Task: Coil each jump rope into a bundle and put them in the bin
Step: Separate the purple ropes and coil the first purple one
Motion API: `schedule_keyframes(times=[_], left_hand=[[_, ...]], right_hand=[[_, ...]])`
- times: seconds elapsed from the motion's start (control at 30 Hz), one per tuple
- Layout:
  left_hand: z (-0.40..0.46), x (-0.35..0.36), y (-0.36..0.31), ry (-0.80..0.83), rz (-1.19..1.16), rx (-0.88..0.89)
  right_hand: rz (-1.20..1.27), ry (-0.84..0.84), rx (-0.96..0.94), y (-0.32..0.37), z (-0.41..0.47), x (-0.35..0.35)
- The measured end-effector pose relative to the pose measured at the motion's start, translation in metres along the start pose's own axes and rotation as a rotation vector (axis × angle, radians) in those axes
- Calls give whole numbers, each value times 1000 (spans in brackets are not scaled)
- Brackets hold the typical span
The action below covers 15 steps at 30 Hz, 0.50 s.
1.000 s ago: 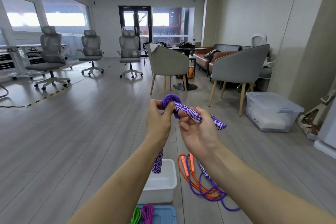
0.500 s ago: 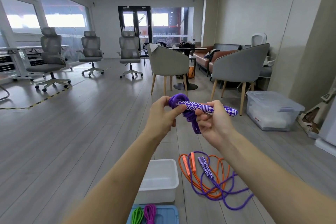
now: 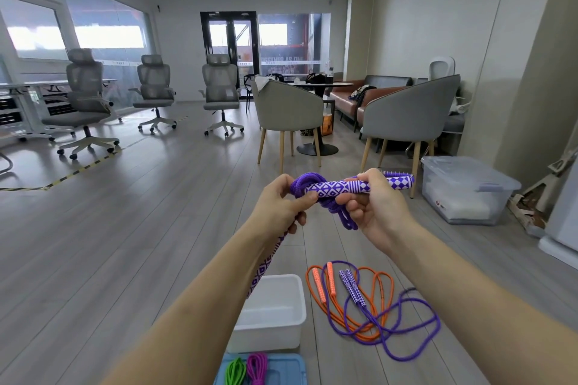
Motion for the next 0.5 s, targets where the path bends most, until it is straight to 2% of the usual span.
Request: schedule_keyframes(times=[0.07,0.27,0.4,0.5], left_hand=[[-1,2,0,-11,56,17],[0,-6,-6,-151,433,117],[-7,-10,-12,-310,673,163],[-18,-11,-8,-443,619,102]], right_hand=[[-1,-37,-8,0,-1,-3],[73,-144,-68,-11,-3,-8],[160,-183,-140,-16,-10,-2],[277,-141,-137,-27,-15,10]])
Point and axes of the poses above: each hand's wrist, its own z-axis towards the middle knuckle, its own x-axis out of the palm, y = z × x, the point moved 8 cm from there along z, towards the middle knuckle, and after that the axes turned 11 degrees about z, right-handed, at the moved point
